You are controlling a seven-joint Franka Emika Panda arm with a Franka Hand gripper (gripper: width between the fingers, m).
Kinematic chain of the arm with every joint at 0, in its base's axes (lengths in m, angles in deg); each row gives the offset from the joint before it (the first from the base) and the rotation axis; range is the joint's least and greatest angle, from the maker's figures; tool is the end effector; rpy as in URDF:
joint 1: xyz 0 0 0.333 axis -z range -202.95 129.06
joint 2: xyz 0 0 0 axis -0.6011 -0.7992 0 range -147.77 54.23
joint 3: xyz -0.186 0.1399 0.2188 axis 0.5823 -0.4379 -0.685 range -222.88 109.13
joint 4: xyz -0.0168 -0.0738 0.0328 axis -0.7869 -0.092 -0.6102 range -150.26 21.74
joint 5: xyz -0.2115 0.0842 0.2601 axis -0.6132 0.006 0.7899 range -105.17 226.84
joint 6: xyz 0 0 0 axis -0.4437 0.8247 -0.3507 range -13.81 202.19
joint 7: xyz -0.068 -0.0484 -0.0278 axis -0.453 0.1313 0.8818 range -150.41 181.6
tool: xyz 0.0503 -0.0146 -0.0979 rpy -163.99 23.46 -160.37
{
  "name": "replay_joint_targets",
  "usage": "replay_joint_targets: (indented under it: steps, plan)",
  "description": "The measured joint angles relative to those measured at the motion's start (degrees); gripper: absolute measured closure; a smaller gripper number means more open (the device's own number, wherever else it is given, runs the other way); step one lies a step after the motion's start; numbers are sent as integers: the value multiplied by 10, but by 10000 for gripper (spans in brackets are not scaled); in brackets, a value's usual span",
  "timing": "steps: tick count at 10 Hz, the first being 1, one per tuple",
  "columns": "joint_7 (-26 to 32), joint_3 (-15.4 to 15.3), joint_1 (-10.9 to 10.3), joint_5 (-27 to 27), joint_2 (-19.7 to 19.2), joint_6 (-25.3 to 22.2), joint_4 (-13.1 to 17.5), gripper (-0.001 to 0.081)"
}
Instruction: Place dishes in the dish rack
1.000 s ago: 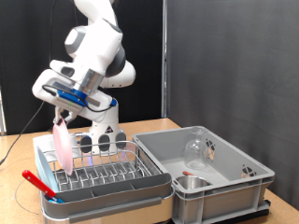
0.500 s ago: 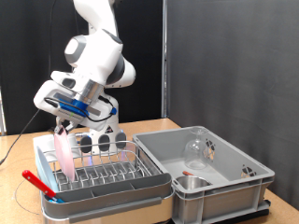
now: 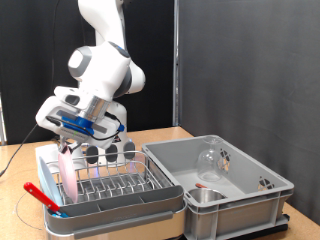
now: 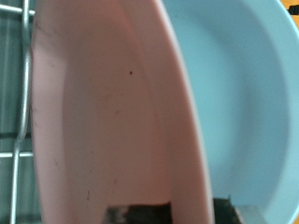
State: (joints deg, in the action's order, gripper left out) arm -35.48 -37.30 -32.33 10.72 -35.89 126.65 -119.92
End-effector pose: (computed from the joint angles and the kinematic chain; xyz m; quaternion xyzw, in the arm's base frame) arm 0.3774 -0.1744 0.3773 0.9144 -0.3093 0.1013 0.2406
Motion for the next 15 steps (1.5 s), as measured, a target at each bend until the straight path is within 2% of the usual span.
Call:
replay_joint_targets:
  steps: [3, 4, 5, 6, 7, 9, 10, 11, 12, 13, 15]
  plan:
    - [-13, 2, 7, -2, -9, 32, -2, 769]
    - [-13, 4, 8, -1, -9, 37, -2, 723]
    - [-13, 6, 8, -1, -9, 42, -2, 723]
    - [-13, 7, 9, 0, -9, 46, -2, 524]
    - [-12, 8, 9, 1, -7, 46, -1, 524]
    - [-1, 9, 9, 10, -2, 46, 0, 163]
    - [8, 10, 9, 17, 6, 51, 4, 163]
    - [20, 14, 9, 26, 19, 60, 7, 51]
    - [52, 18, 8, 54, 36, 64, 9, 51]
    - [92, 22, 4, 91, 55, 64, 12, 5]
    - [151, 26, -7, 144, 91, 41, 15, -2]
